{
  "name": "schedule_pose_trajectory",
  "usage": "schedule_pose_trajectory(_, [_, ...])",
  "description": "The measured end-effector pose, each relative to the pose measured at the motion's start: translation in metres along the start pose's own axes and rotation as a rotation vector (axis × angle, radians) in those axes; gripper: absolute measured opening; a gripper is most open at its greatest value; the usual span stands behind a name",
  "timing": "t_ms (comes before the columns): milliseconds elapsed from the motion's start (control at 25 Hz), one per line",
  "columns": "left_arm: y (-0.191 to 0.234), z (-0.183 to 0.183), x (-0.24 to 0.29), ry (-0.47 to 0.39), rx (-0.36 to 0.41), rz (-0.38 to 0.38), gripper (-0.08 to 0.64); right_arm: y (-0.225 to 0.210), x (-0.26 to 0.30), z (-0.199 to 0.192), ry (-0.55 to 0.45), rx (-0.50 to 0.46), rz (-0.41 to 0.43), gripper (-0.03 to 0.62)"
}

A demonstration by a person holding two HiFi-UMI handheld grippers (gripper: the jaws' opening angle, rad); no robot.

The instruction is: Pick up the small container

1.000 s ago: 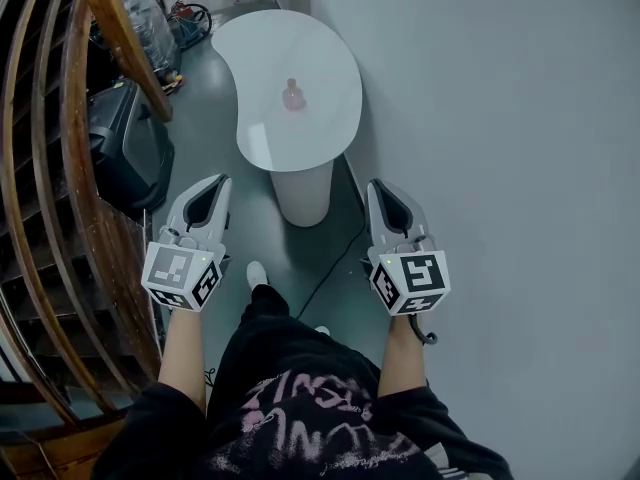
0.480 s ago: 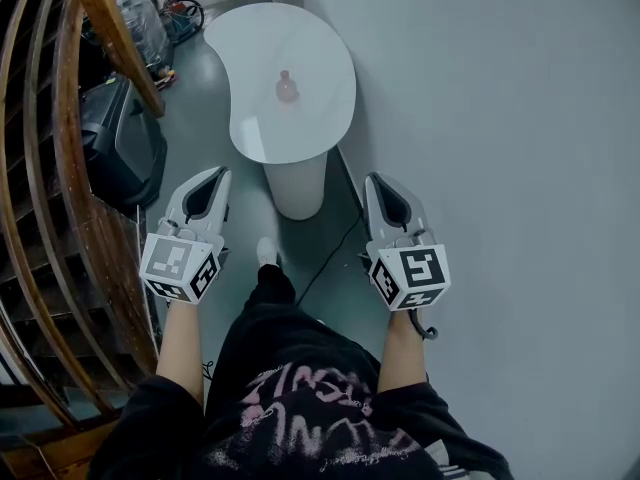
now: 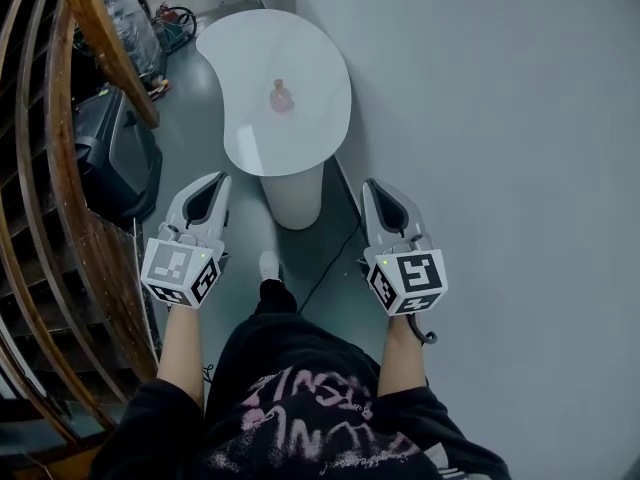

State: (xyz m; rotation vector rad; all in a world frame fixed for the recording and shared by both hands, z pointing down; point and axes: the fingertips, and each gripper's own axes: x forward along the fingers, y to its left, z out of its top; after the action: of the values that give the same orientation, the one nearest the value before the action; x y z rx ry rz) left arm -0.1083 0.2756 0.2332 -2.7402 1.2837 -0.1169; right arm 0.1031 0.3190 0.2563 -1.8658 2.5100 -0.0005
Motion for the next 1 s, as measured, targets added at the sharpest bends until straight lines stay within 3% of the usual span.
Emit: schedule_pose_trajectory(1000, [0.051,-0.027,0.066,0.052,-0.067,0.026,0.002,-0.033,0.062,-0.01,0.052,0.001,-0.049,0.011])
